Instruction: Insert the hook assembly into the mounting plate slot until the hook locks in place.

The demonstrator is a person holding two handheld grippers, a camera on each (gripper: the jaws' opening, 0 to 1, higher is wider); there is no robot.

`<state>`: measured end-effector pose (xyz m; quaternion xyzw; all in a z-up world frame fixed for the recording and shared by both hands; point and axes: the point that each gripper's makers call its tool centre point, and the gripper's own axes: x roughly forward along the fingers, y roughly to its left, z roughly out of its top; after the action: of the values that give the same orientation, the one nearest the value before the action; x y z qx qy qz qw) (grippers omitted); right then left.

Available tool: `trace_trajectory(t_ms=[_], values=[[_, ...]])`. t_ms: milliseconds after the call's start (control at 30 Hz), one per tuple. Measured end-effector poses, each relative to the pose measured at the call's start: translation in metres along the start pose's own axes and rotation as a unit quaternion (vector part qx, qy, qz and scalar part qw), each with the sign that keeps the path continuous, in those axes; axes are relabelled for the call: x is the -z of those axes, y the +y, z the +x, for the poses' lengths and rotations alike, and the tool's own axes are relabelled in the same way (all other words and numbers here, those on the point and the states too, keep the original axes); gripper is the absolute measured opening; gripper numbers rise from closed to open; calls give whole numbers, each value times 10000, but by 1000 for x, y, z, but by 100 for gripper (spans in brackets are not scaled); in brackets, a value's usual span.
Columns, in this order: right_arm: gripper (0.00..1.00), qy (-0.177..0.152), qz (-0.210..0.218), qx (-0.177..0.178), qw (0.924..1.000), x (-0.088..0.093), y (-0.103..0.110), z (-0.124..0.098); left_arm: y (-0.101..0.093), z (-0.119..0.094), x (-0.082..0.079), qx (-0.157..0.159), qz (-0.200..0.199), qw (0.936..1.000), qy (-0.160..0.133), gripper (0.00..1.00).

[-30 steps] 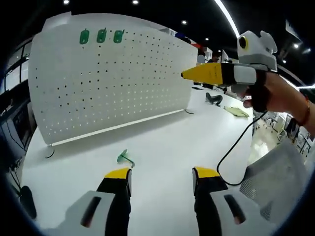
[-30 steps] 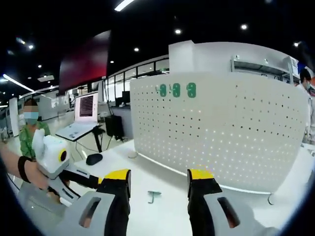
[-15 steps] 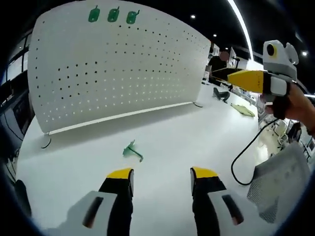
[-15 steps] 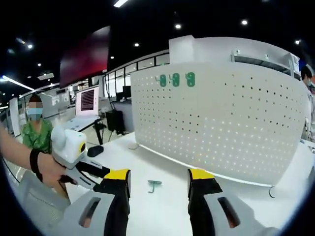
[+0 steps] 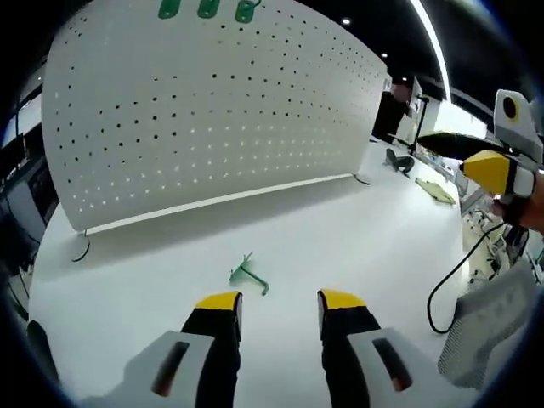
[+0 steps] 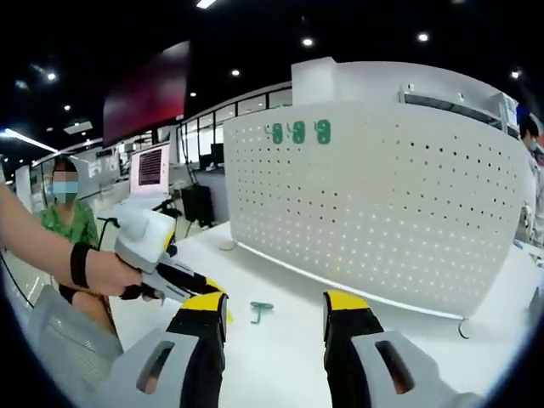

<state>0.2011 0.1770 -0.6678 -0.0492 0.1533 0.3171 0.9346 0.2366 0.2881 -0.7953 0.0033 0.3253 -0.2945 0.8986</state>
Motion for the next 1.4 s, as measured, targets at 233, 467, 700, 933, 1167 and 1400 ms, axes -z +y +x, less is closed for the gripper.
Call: trace_trajectory(t_ms=[233, 467, 700, 933, 1167, 1400], values=[[46, -5, 87, 54, 9999, 5, -4, -5, 10, 11, 7, -154, 6, 9997, 196, 34], [46, 40, 91, 140, 9999, 10, -9, -11, 21, 23, 9, -257, 90, 9991, 320, 31], [45, 59, 140, 188, 9997, 13, -12, -15, 28, 32, 5, -314, 177, 9989, 309, 26], [44, 205, 184, 233, 9993, 21, -18, -16, 31, 41, 7, -439, 573, 9963, 467, 23], [44, 204, 200, 250, 9993, 22, -20, -17, 40, 44, 5, -601, 464, 9962, 433, 22], [44, 221, 216, 243, 9992, 23, -21, -16, 38, 48, 0, -536, 701, 9952, 414, 18]])
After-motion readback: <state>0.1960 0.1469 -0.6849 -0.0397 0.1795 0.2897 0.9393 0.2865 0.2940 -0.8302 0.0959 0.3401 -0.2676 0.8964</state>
